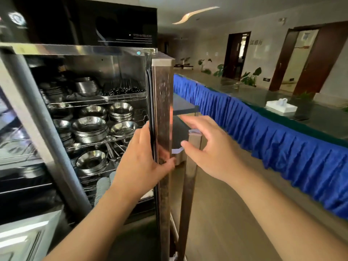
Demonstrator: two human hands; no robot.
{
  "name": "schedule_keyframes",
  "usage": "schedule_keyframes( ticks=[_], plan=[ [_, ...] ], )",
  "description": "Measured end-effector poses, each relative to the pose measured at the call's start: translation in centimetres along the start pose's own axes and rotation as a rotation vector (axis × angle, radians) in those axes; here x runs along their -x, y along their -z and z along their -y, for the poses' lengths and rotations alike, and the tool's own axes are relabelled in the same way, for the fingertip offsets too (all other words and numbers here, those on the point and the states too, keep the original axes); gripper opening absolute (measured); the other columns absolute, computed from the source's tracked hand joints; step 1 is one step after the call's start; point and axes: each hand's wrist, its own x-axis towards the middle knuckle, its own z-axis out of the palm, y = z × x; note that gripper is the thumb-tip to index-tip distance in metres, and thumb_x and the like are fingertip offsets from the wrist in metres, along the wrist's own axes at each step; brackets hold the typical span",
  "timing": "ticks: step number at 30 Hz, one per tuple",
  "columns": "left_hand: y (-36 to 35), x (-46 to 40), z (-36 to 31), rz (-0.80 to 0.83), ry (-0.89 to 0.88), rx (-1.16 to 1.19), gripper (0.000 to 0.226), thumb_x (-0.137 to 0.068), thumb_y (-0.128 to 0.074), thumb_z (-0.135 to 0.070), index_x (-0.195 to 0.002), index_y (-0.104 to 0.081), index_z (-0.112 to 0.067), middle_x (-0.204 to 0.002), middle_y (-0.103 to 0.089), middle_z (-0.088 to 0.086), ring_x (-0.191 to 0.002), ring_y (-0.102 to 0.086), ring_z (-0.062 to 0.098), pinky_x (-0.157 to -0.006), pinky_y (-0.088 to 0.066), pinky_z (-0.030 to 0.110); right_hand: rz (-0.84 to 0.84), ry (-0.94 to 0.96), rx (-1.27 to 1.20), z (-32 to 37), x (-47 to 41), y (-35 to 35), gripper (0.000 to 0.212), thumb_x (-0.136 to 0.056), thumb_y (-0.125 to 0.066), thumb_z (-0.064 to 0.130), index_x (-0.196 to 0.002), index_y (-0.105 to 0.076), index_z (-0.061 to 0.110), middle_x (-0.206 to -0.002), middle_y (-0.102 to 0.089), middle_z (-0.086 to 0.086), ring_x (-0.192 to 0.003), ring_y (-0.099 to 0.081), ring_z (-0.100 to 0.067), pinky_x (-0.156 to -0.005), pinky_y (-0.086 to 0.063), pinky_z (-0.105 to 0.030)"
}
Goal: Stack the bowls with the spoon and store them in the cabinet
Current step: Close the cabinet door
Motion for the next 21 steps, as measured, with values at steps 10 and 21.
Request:
schedule_keyframes(
  ticks=[10, 21],
  plan=[
    [5.8, 2.5, 2.5, -0.123, 0.172, -0.125, 0.103, -0.060, -0.062, -0.083, -0.144, -0.030, -0.032, -0.123, -0.047, -0.020, -0.098, -0.054, 0.002, -0.077, -0.049, 0.017, 0.183, -0.200, -0.385, 0.1, -1.4, -8.7, 0.080, -0.074, -0.082, 0.042, -0.138, -0.034, 0.049, -0.127, -0.051, 0.028, -0.111, -0.052, 0.013, -0.082, -0.046, -0.012],
    [10.9, 3.3, 7.8, -0.162, 0.348, -0.303, 0.072, -0.074, -0.078, -0.038, -0.133, -0.036, -0.038, -0.124, -0.052, -0.013, -0.086, -0.063, 0.007, -0.073, -0.060, 0.036, 0.616, -0.282, -0.555, 2.5, -4.1, -16.2, 0.030, -0.081, -0.078, 0.046, -0.106, -0.066, 0.034, -0.101, -0.070, 0.008, -0.095, -0.067, -0.008, -0.089, -0.054, -0.035]
  ],
)
